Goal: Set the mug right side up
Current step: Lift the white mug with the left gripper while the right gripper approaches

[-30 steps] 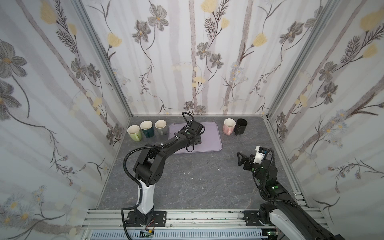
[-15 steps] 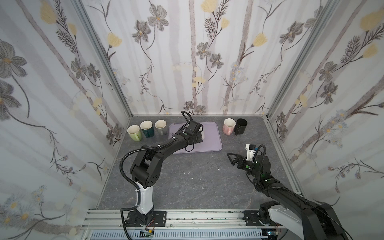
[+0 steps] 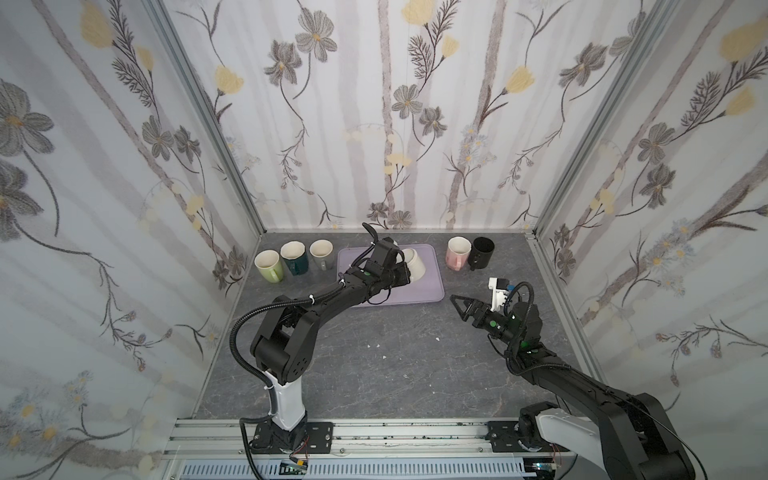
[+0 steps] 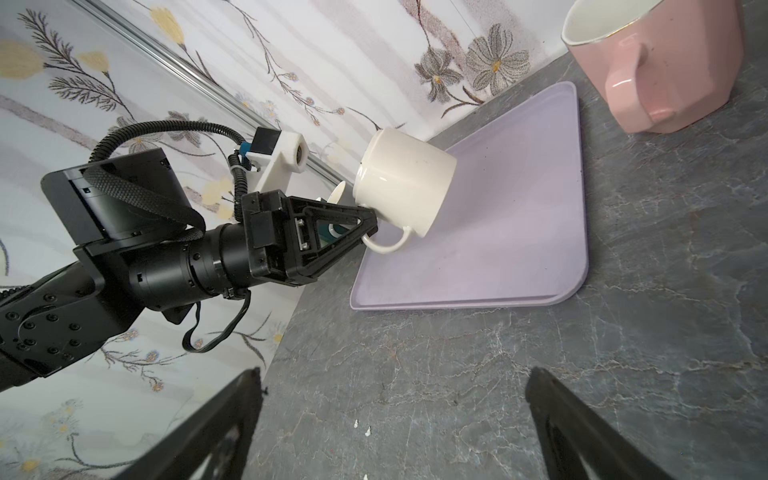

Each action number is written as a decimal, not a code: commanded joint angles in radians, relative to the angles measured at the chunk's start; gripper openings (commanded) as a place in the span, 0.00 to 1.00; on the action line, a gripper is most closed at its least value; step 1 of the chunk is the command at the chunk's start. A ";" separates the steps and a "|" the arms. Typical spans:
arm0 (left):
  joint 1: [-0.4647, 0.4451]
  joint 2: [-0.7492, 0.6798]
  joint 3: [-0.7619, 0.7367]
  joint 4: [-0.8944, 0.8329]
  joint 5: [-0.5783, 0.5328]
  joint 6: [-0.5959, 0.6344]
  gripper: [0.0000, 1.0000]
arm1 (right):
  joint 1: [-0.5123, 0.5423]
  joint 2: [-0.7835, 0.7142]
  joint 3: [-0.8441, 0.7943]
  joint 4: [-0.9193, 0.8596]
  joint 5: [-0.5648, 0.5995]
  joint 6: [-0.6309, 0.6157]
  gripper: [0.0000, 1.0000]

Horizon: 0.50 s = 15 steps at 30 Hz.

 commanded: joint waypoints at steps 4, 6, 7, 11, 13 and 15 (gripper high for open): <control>-0.002 -0.041 -0.023 0.218 0.102 -0.052 0.00 | 0.002 -0.002 0.028 0.060 -0.031 0.018 0.98; -0.003 -0.047 -0.029 0.253 0.129 -0.065 0.00 | 0.002 -0.002 0.035 0.061 -0.038 0.021 0.98; -0.005 -0.049 -0.029 0.267 0.141 -0.070 0.00 | 0.002 -0.002 0.041 0.064 -0.041 0.021 0.98; -0.014 -0.065 -0.041 0.351 0.189 -0.097 0.00 | 0.000 0.002 0.059 0.073 -0.052 0.028 0.99; -0.017 -0.072 -0.043 0.397 0.212 -0.120 0.00 | 0.000 0.005 0.072 0.078 -0.057 0.032 0.99; -0.022 -0.081 -0.040 0.427 0.225 -0.132 0.00 | 0.000 0.011 0.084 0.090 -0.063 0.038 0.99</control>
